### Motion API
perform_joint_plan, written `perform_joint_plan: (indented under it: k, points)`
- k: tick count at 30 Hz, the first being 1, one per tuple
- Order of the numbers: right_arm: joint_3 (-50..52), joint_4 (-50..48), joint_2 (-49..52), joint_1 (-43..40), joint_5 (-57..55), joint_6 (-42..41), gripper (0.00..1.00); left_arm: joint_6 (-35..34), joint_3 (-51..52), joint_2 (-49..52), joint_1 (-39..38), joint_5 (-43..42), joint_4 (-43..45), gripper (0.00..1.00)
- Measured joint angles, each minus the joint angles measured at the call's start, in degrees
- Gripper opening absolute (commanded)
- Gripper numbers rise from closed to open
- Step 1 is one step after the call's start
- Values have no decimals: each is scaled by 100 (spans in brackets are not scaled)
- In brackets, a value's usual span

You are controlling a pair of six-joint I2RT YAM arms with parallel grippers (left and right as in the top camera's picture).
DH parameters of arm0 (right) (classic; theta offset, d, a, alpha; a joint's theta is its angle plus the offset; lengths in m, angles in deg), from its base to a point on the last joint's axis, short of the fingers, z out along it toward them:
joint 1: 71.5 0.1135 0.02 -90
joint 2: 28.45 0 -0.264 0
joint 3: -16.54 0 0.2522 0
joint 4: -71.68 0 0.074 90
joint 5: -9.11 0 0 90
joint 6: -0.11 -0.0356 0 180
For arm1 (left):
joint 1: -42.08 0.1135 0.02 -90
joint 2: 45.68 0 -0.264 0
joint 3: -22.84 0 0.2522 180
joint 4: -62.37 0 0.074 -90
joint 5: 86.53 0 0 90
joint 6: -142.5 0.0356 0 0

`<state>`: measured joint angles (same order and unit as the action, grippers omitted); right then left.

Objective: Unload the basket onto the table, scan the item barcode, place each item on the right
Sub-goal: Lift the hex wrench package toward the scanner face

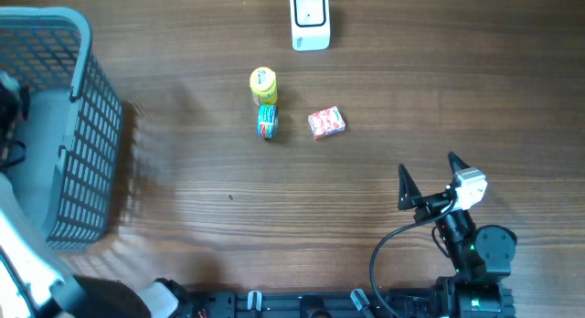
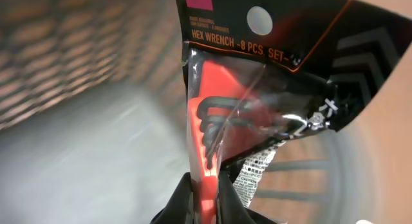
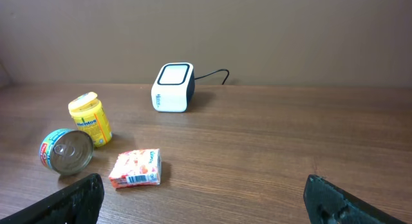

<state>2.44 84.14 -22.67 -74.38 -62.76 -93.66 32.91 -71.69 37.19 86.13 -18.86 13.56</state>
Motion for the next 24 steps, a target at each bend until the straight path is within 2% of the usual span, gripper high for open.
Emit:
perform_joint_plan:
  k: [6, 9, 14, 20, 24]
  points:
    - [0, -2, 0, 0, 0, 0, 100, -1078, -308, -901, -55, -1886, 1655, 4]
    - [0, -2, 0, 0, 0, 0, 100, -1478, -348, -1300, -369, -2610, 2378, 4]
    - [0, -2, 0, 0, 0, 0, 100, -1727, -374, -1576, -1432, -3272, 2500, 4]
    - [0, -2, 0, 0, 0, 0, 100, -1803, -372, -1255, -2916, -3532, 2586, 4]
    - [0, 0, 0, 0, 0, 0, 100, -1773, -367, -920, -3462, -3963, 3650, 4]
